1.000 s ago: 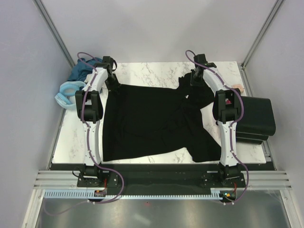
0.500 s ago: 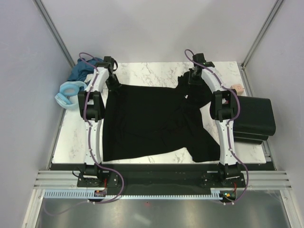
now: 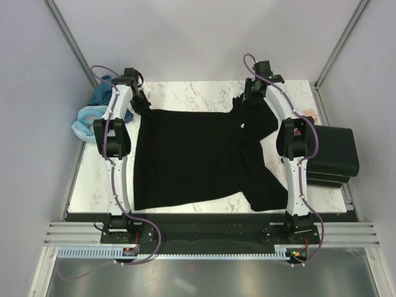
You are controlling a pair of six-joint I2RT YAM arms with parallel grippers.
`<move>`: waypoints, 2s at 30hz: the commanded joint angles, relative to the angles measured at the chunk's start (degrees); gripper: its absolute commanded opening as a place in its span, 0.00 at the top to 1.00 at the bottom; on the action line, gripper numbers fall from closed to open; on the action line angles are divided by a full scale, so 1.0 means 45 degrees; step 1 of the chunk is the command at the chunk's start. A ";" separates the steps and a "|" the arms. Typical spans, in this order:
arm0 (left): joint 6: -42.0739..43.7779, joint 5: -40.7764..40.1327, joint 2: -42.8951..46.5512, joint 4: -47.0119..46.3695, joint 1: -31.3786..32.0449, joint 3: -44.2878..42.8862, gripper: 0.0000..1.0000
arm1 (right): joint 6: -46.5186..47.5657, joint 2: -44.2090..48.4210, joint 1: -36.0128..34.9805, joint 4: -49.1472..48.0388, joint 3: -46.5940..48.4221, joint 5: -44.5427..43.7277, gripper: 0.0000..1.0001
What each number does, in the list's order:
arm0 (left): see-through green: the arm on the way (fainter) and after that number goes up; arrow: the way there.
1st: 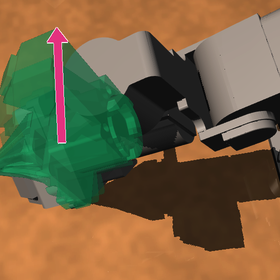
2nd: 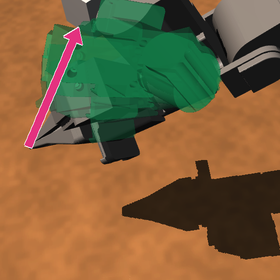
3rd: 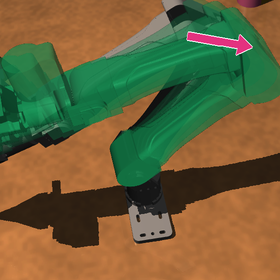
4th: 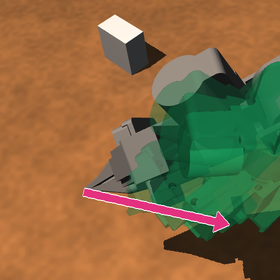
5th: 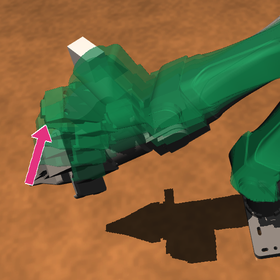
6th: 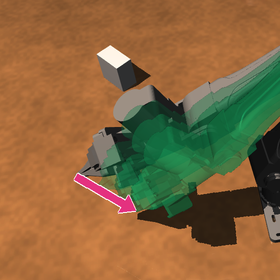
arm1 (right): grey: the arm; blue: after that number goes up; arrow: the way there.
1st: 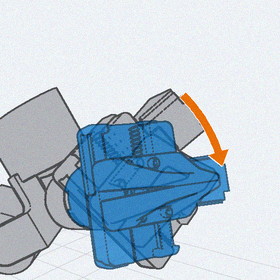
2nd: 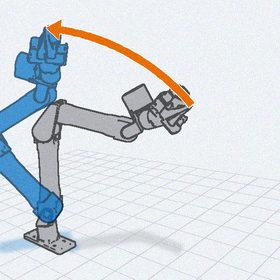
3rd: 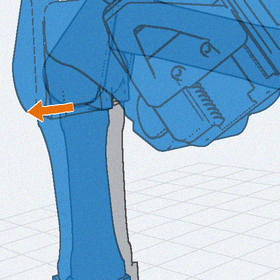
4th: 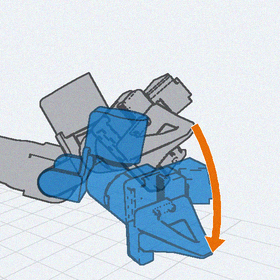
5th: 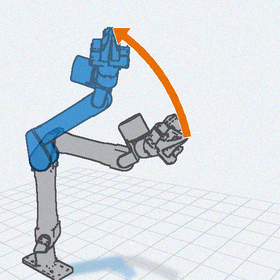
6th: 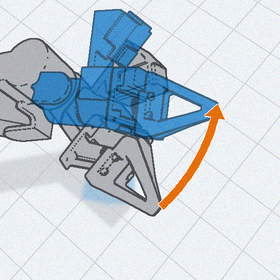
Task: Fold and stack the t-shirts
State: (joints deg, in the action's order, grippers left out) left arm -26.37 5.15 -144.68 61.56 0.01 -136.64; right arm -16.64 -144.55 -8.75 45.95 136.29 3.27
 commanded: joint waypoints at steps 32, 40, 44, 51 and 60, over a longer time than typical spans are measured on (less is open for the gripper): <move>0.0841 -0.0050 1.1038 -0.2781 0.2478 1.6437 0.98 | -0.2043 1.3335 -0.4654 0.0375 -1.8098 -0.1488 1.00; 0.0704 -0.0108 1.0494 -0.3250 0.2478 1.6947 0.98 | -0.2376 1.2359 -0.5066 0.0295 -1.8177 -0.2072 1.00; 0.0724 -0.0225 0.9809 -0.3231 0.2478 1.6790 0.98 | -0.2454 1.1850 -0.5066 0.0860 -1.8411 -0.2502 1.00; 0.0665 -0.0653 0.9066 -0.3094 0.2478 1.6400 0.98 | -0.3078 1.2083 -0.5066 0.1448 -1.8801 -0.3187 1.00; 0.0332 -0.0617 0.9143 -0.2762 0.1446 1.6184 0.98 | -0.3820 1.2533 -0.4930 0.1663 -1.9388 -0.3499 1.00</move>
State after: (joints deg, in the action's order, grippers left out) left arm -23.75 4.49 -103.02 50.61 10.17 -62.96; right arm -31.11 -90.02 -31.33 52.40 49.54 -10.46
